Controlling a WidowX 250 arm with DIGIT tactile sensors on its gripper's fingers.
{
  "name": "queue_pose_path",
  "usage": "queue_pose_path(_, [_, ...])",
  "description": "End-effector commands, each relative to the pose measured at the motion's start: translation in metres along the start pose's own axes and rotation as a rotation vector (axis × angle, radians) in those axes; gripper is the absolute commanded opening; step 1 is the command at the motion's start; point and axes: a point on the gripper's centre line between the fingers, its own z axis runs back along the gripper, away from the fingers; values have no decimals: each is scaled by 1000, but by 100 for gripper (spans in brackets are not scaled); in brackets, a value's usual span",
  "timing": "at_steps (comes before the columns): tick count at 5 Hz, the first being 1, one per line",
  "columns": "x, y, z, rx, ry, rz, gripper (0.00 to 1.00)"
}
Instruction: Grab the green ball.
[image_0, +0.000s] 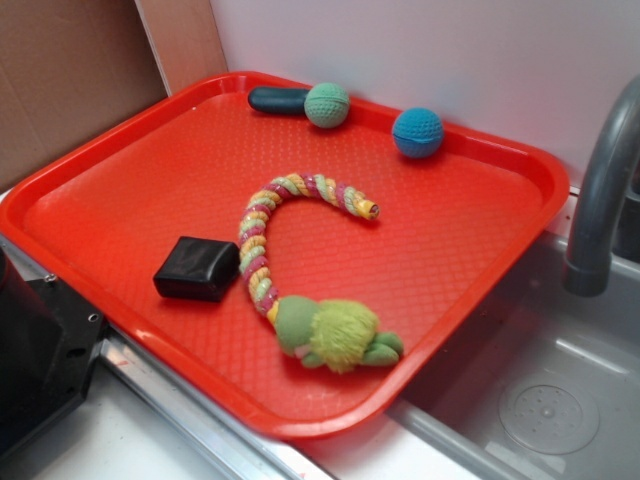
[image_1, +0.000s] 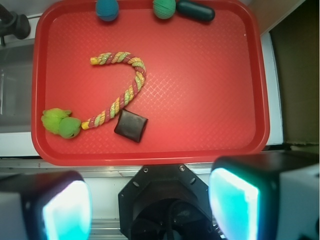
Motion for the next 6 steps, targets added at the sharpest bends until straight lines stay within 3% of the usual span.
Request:
queue_pose_path(1, [0, 0, 0, 0, 0, 0, 100])
queue_pose_path(2, [33, 13, -26, 4, -28, -27, 100])
queue_pose_path(3, [51, 19, -47, 47, 22, 22, 100])
queue_pose_path(4, [48, 13, -39, 27, -38, -21, 100])
queue_pose_path(5, [81, 34, -60, 15, -136, -43, 100])
queue_pose_path(6, [122, 53, -92, 79, -215, -104, 100])
